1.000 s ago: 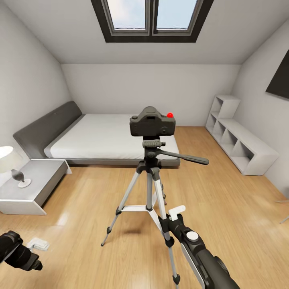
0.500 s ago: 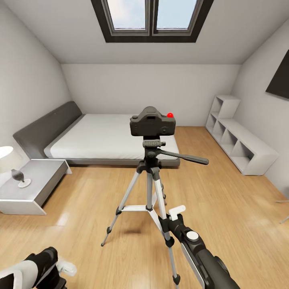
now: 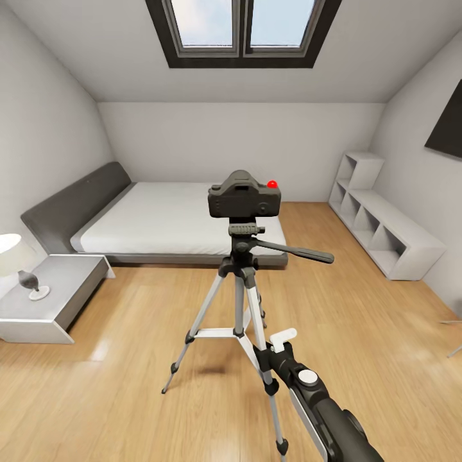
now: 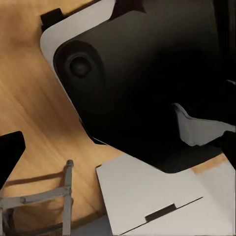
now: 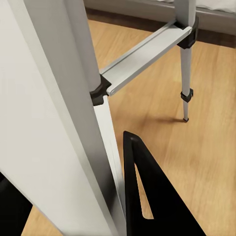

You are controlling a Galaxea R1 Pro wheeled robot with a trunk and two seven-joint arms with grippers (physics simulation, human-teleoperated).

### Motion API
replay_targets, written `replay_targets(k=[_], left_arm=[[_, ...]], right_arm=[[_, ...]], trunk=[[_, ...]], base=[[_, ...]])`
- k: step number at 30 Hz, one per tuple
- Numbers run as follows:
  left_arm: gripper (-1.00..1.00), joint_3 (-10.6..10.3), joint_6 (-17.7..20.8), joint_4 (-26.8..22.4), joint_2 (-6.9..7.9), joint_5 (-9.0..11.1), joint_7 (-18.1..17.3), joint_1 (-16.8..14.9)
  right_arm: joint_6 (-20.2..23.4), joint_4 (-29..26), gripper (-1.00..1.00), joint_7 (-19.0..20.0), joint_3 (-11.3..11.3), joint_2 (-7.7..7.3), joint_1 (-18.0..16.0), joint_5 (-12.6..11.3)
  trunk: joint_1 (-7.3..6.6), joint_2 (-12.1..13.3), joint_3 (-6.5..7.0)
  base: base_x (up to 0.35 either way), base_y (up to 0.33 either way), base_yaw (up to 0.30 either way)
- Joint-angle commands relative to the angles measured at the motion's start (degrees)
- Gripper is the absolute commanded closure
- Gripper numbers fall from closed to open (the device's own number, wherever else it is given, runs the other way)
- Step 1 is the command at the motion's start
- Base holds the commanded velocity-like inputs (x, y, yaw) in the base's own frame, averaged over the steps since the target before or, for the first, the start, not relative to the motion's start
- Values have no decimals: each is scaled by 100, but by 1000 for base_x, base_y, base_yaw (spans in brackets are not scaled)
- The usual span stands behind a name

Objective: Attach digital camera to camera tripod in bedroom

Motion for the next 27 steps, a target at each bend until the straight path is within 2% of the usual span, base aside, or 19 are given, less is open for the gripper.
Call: replay_targets(k=[1, 4, 9, 18, 22, 23, 27], left_arm=[[-100, -36, -266, -5, -15, 272, -12, 178], [-100, -35, -594, -5, -30, 562, -12, 382], [-100, -34, -891, -5, -45, 955, -8, 607], [-100, -34, -1180, -2, -66, 1323, 9, 880], [-100, -34, -1296, 6, -66, 1589, 61, 934], [-100, -34, -1327, 8, -65, 1738, 128, 947], [-100, -34, -1361, 11, -64, 2020, 381, 962]], right_arm=[[47, 11, 100, 7, 1, -2, -2, 112], [47, 10, 100, 6, 2, -2, -1, 112], [47, 12, 100, 5, 6, -2, -3, 112], [53, 13, 100, 8, 2, -2, -1, 112], [53, 15, 100, 6, 7, -2, 1, 112], [52, 14, 100, 6, 9, -2, 0, 112], [49, 15, 100, 7, 10, -2, 1, 112]], trunk=[[4, -10, -11], [4, -10, -11], [4, -10, -11], [4, -10, -11], [4, -10, -11], [4, -10, -11], [4, -10, -11]], base=[[0, 0, 0], [0, 0, 0], [0, 0, 0], [0, 0, 0], [0, 0, 0], [0, 0, 0], [0, 0, 0]])
